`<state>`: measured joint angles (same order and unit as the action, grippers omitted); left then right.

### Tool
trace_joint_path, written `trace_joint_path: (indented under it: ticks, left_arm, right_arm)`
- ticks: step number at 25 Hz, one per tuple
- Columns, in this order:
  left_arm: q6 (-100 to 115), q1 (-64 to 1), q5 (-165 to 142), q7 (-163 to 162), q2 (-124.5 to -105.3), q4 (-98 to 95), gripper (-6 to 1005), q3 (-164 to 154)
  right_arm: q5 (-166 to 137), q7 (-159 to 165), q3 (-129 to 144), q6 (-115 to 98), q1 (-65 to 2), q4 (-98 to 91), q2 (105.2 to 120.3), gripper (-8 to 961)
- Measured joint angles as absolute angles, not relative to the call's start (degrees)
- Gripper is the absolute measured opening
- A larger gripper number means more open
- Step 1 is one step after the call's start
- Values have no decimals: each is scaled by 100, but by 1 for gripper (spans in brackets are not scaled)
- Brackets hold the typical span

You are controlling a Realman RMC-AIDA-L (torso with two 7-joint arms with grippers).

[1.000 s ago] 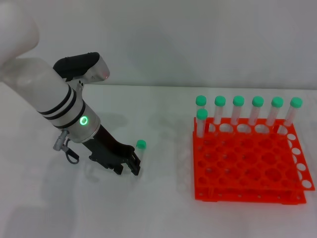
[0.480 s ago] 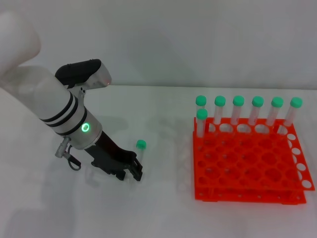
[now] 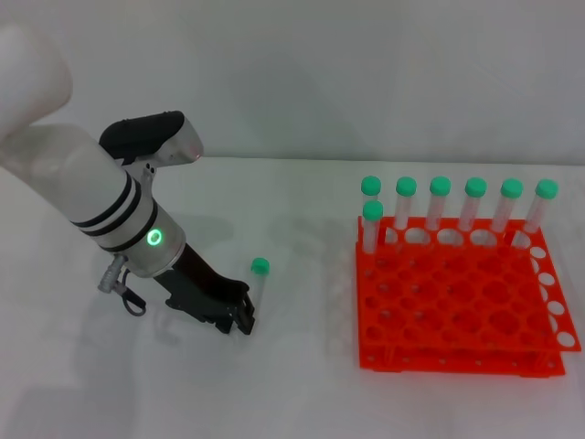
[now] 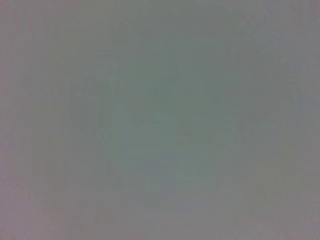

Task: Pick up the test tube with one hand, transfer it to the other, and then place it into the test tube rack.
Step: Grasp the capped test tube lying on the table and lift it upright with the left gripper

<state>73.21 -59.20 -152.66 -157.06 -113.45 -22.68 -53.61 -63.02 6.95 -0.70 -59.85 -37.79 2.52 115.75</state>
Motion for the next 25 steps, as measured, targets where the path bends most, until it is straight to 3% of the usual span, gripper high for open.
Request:
trace_joint_path:
  ticks: [6, 25]
  left_arm:
    - [7335, -5921, -15266, -15698, -11310, -2268, 303, -5377]
    - [7175, -5939, -15267, -15697, -11376, -2274, 303, -5373]
  right_arm:
    - [-6302, 695, -70, -5985, -3774, 263, 11575, 747]
    - [-6302, 694, -72, -5985, -3748, 266, 11576, 738]
